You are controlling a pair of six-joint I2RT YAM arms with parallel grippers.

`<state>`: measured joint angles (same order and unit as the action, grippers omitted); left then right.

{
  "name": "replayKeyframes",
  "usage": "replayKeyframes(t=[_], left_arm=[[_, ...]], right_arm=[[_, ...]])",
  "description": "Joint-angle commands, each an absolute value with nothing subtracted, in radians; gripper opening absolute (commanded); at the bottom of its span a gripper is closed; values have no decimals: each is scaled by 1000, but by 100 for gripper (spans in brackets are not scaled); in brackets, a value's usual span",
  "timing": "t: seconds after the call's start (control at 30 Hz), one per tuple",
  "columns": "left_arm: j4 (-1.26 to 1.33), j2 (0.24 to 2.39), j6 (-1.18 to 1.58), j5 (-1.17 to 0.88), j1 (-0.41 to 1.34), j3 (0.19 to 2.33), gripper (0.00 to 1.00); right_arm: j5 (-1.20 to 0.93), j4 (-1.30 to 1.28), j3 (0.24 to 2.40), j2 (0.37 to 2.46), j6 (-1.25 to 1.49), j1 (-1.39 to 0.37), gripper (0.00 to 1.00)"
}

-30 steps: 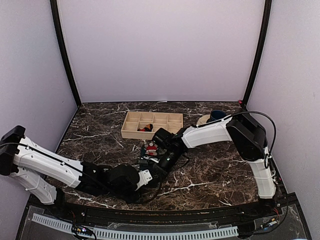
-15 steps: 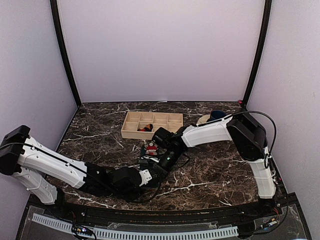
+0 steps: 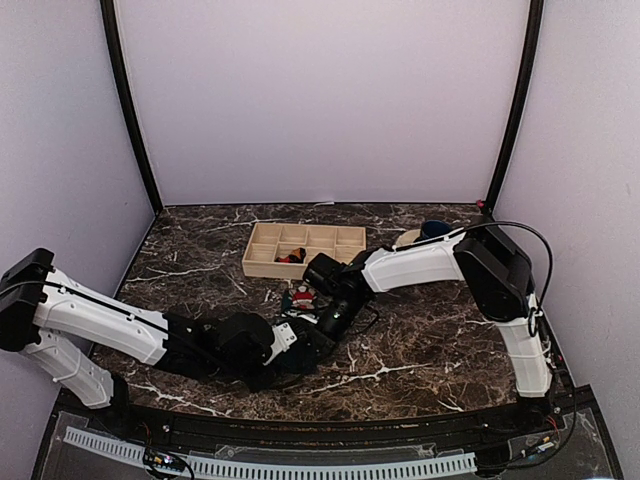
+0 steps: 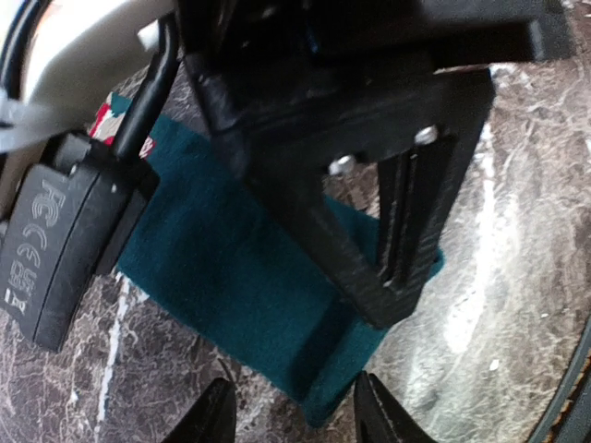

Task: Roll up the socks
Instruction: Roll the sock at the center of the board.

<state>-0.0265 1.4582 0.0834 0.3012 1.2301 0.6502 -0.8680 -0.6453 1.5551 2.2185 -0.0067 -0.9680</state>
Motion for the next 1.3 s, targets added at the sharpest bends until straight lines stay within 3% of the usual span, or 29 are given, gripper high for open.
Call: replayKeyframes(t=[0.0, 0.53, 0.77, 1.1, 1.27], left_arm=[[-1, 1433, 54, 177, 1216, 631, 45], [-26, 1481, 44, 78, 1179, 649, 33], [-15, 1485, 49, 82, 1157, 648, 38], [-1, 1522, 40, 40, 1147, 667, 36], [15, 1512, 33, 16, 1133, 667, 28]], right_arm=[[-883, -655, 1581, 2245, -25, -962, 0], [-882, -663, 1583, 2246, -31, -962, 0], [-886, -665, 1581, 2247, -32, -963, 0], [-887, -670, 1583, 2246, -36, -963, 0], [-887, -670, 1582, 2247, -37, -963, 0]])
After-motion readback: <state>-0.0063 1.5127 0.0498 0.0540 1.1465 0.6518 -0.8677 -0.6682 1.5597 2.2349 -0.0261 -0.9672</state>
